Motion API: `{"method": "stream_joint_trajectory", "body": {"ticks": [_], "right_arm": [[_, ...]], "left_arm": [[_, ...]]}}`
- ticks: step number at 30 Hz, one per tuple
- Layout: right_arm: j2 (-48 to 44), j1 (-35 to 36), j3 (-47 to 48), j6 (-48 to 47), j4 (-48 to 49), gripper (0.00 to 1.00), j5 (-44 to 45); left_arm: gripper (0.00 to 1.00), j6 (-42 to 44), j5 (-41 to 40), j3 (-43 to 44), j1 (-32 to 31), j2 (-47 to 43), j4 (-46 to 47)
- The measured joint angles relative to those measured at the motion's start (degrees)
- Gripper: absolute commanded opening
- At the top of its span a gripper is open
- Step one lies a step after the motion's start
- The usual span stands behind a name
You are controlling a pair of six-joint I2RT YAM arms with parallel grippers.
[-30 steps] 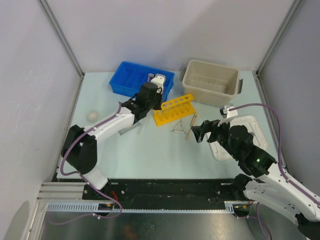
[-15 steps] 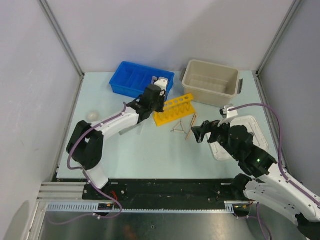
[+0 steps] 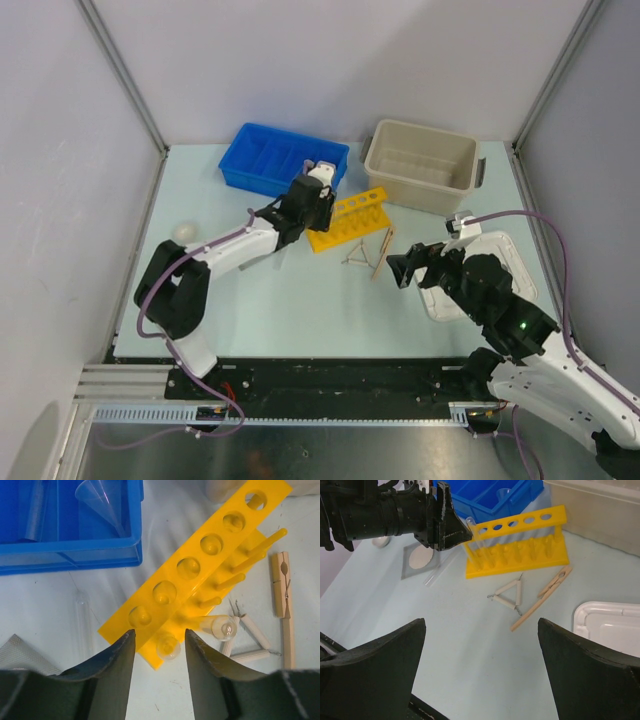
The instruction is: Organize the chemistry lab equipment
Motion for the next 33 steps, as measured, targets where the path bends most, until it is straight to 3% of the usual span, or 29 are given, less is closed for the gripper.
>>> {"method": "stream_joint_trajectory", "body": {"ticks": [9, 16, 21, 33], "right_arm": [[0.0, 0.0, 0.0, 0.6, 0.0, 0.99, -1.0], [-0.5, 0.0, 0.0, 0.7, -0.1, 0.99, -1.6], [-0.6, 0.0, 0.0, 0.9, -0.2, 0.99, -2.0], [-1.2, 0.0, 0.0, 1.6, -1.0, 0.99, -2.4]], "left_arm": [[0.55, -1.6, 0.2, -3.3, 1.3, -8.0, -1.6], [0.55, -5.5, 3.1, -7.3, 11.3, -14.6, -3.2], [0.56, -7.0, 6.2, -8.0, 16.3, -11.5, -6.9], [0.55, -8.5, 14.1, -8.4, 16.6, -0.2, -11.0]]}}
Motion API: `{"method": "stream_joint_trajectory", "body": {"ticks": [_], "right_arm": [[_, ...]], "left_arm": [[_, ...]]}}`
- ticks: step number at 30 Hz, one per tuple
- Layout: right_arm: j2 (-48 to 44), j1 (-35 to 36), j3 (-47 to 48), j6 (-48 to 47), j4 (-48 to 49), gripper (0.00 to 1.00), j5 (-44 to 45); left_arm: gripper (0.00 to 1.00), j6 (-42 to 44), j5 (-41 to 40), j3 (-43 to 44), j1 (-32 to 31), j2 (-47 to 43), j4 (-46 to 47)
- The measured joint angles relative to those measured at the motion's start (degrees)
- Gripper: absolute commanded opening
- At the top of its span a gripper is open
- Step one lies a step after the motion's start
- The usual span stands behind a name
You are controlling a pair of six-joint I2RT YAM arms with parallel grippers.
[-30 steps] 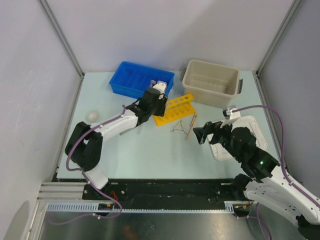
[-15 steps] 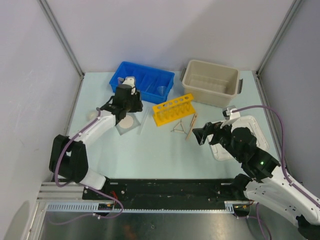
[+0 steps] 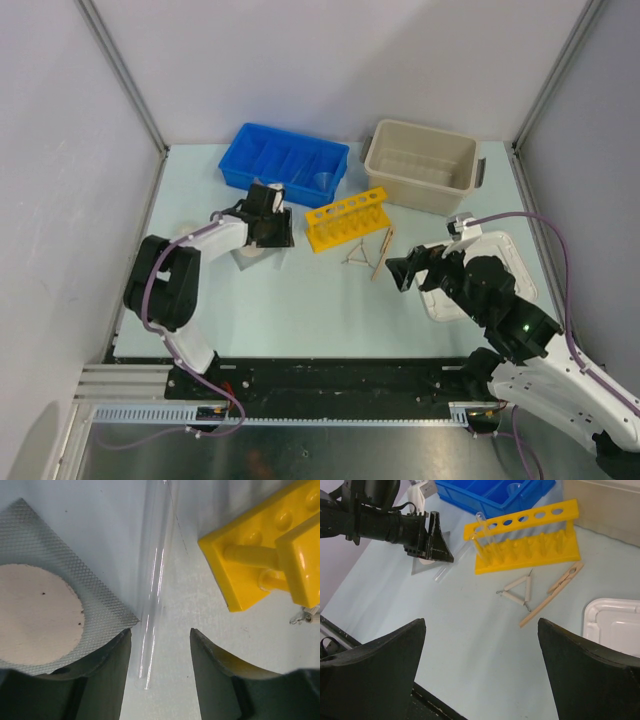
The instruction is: Organize the chemistry lab equipment
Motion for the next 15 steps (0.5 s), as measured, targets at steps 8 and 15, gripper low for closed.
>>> {"method": "stream_joint_trajectory", "body": {"ticks": [8, 15], "right_arm": [[-0.1, 0.0, 0.0, 0.0, -0.5, 0.99, 0.0], [-0.1, 0.0, 0.0, 0.1, -0.8, 0.99, 0.0]], "left_arm": [[0.5, -0.4, 0.9, -0.9, -0.7, 1.7, -0.3], [0.44, -0.5, 0.3, -1.1, -2.2, 3.3, -0.2]]}}
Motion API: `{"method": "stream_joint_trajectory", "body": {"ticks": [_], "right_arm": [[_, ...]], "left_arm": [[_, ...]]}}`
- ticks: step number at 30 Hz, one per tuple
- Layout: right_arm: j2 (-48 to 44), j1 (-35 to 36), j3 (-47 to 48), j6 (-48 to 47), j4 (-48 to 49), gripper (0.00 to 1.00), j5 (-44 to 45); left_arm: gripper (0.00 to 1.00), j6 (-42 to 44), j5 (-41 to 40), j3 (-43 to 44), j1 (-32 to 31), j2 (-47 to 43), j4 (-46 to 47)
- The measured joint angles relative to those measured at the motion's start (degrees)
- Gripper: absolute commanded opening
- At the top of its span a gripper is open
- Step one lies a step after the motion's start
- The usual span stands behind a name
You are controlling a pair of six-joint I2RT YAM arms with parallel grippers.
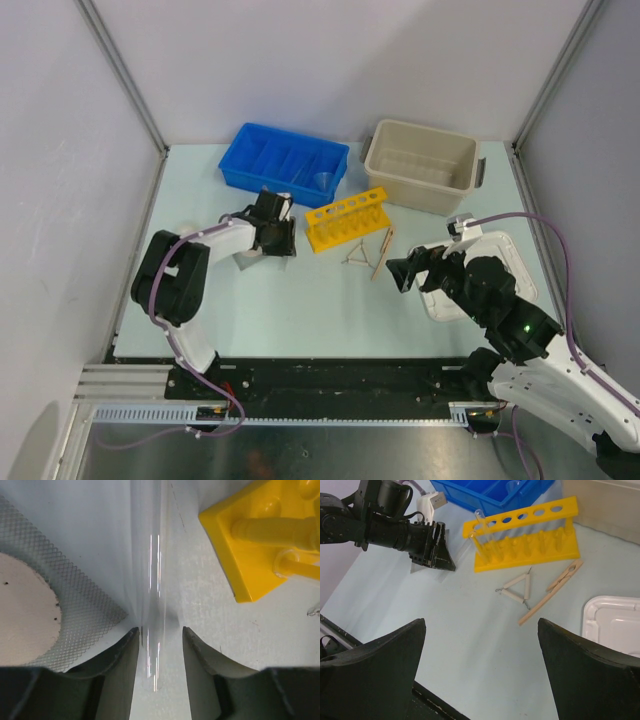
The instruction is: Organize the chemistry lab equipment
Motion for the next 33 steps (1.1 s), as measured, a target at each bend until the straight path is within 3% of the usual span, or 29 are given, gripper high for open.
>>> {"method": "stream_joint_trajectory", "body": {"ticks": [17, 33], "right_arm": [[1.0, 0.0, 0.0, 2.1, -0.4, 0.99, -0.1], [4.4, 0.0, -0.6, 6.2, 0.5, 0.99, -2.8]], "left_arm": [[0.28, -1.2, -3.3, -4.3, -2.4, -2.9, 1.8], [0.21, -5.7, 3.1, -15.8, -6.1, -14.3, -0.9]]}}
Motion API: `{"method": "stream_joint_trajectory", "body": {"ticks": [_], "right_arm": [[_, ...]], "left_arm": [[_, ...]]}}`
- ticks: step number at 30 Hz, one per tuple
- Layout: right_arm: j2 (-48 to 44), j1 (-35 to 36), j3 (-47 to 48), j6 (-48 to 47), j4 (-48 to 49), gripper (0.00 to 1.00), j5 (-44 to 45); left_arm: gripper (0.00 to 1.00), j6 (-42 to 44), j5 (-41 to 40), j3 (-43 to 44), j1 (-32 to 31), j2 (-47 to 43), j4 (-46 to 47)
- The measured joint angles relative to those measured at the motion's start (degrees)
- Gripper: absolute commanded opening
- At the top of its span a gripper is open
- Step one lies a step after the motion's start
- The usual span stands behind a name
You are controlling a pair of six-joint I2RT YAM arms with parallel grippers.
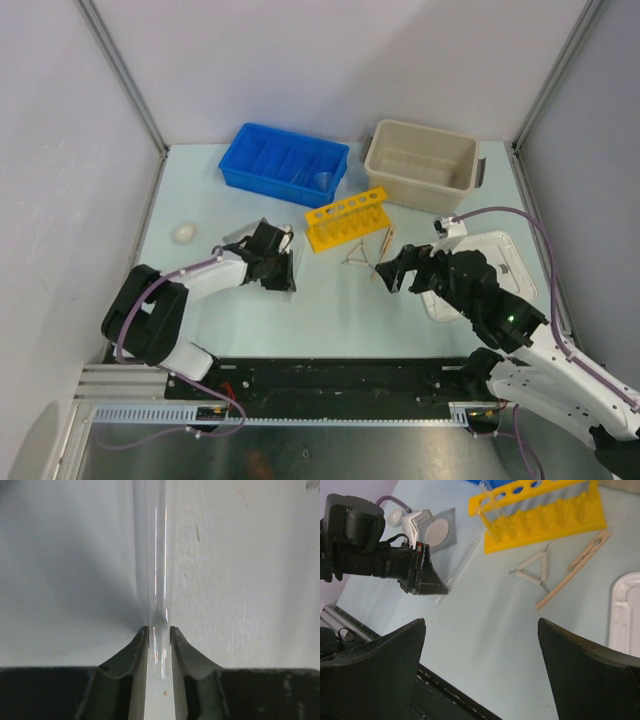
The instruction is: Organize the chemistry lab equipment
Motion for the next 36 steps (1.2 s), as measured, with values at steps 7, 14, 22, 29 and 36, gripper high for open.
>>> {"method": "stream_joint_trajectory", "body": {"ticks": [7, 14, 22, 29, 36], "right_arm": [[6.4, 0.0, -3.0, 5.2, 4.5, 0.99, -5.4], [14.4, 0.1, -5.0, 9.9, 8.2, 0.97, -9.7], [21.6, 0.0, -5.7, 14.5, 15.6, 0.94, -13.8], [30.5, -0.9, -6.6, 17.8, 23.0, 0.87, -18.4], [36.7, -6.5, -6.8, 21.0, 32.9, 0.71, -29.0]], "left_arm": [[0.21, -2.9, 2.6, -4.6, -4.5, -5.8, -1.7], [0.21, -4.9, 4.7, -7.5, -7.3, -12.3, -2.2], [0.21, -5.2, 7.3, -9.8, -9.5, -17.1, -1.9], [0.22, -5.2, 9.6, -12.5, -10.2, -21.1, 0.0], [0.23, -5.2, 13.8, -13.7, -10.6, -26.9, 2.7]]}}
